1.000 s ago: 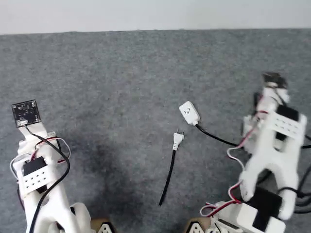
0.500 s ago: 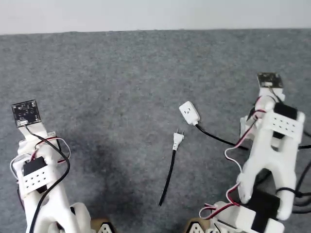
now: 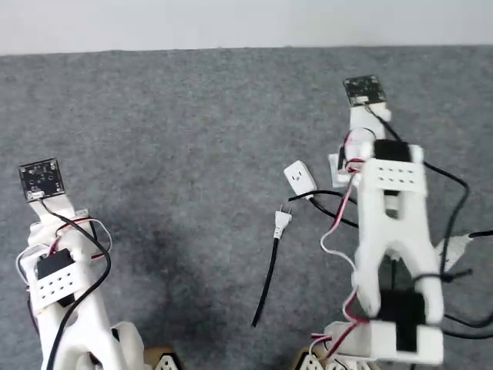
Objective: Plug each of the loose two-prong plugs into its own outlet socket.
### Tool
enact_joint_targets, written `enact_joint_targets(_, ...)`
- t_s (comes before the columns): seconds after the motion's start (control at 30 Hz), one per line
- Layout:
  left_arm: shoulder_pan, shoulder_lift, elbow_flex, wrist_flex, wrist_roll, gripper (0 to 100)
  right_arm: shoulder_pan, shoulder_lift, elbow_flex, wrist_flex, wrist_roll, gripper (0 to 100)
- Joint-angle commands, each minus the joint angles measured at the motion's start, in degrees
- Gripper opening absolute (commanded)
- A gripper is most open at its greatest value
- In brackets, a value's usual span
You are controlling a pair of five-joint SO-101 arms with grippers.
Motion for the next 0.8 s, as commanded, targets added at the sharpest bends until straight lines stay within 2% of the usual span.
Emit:
enact_joint_targets(0.0, 0.62, -0.79, -0.31, -1.67, 0.00, 2, -1.63, 8.84, -3.78, -11.38, -3.78, 1.7)
enact_joint_targets(0.13, 0.62, -0.79, -0.31, -1.67, 0.00, 2, -2.42, 23.16, -13.63, -14.99, -5.27, 1.7)
enact_joint_targets(0.33, 0.62, -0.79, -0.13, -2.73, 0.00, 2, -5.23, 35.21, -30.59, 0.66, -3.16, 0.8)
enact_joint_targets(0.43, 0.62, -0.79, -0.13, -2.81, 0.00, 2, -8.22, 36.88, -33.32, 4.62, 0.53, 0.9)
enact_joint_targets(0.63, 0.62, -0.79, -0.13, -2.81, 0.00, 2, -12.00, 33.80, -33.14, 10.24, 0.53, 0.9)
enact_joint_targets(0.77, 0.62, -0.79, -0.13, -2.81, 0.00, 2, -13.32, 29.14, -27.87, 11.47, 0.00, 0.9)
